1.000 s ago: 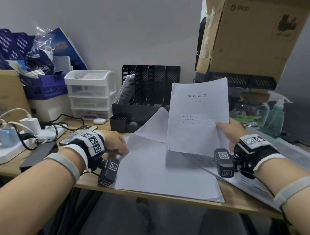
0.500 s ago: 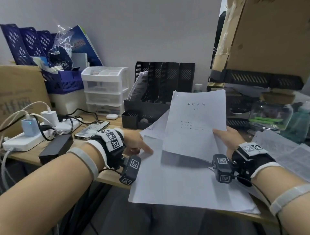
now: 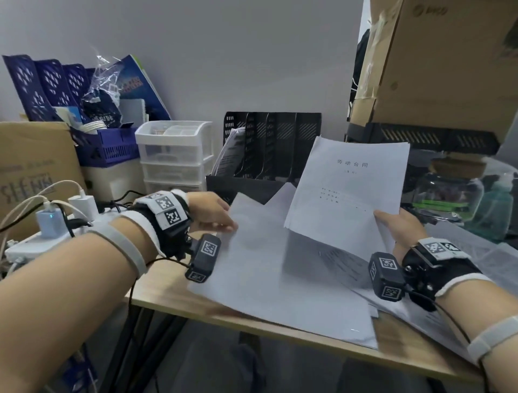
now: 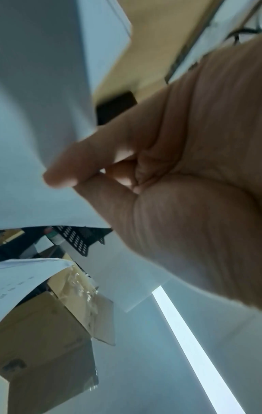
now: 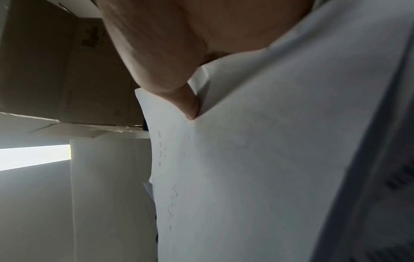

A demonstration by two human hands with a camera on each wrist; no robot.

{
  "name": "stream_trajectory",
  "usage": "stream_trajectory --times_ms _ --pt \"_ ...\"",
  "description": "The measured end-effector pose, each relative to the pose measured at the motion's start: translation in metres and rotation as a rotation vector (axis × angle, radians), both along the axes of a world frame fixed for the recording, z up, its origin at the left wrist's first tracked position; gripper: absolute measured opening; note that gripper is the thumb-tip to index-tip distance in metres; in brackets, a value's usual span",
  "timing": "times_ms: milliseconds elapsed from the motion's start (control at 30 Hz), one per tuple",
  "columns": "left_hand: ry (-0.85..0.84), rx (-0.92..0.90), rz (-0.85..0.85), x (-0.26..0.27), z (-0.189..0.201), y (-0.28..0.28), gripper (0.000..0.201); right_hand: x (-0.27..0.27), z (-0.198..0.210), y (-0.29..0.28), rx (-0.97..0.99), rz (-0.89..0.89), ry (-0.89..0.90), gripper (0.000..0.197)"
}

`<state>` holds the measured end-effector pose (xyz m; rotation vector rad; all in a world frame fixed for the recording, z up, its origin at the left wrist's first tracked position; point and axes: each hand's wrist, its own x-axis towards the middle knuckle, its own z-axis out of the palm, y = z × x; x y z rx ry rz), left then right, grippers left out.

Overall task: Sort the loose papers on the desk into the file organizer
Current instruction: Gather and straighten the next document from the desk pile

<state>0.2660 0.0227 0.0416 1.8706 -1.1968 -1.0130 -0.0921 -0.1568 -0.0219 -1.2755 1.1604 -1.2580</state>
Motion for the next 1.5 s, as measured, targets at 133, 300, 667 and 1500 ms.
stream_trajectory --times_ms 133,300,667,1500 --pt "0.015 -0.355 0.047 0.009 0.040 0.006 0.019 -0.007 0.016 -0.003 -0.032 -0.021 -0.075 0.052" --pt "-0.193 -0.758 0.064 0.011 0.069 0.014 0.030 -0.003 0.036 0.011 -0.059 0.004 -0.175 0.031" --pt "0.113 -0.760 -0.111 0.013 0.064 0.037 0.046 -0.003 0.042 0.018 -0.136 0.138 -0.139 0.007" --pt "-0.224 0.274 0.084 0.099 -0.047 0.054 0.056 0.015 0.010 0.024 0.014 -0.012 -0.051 0.030"
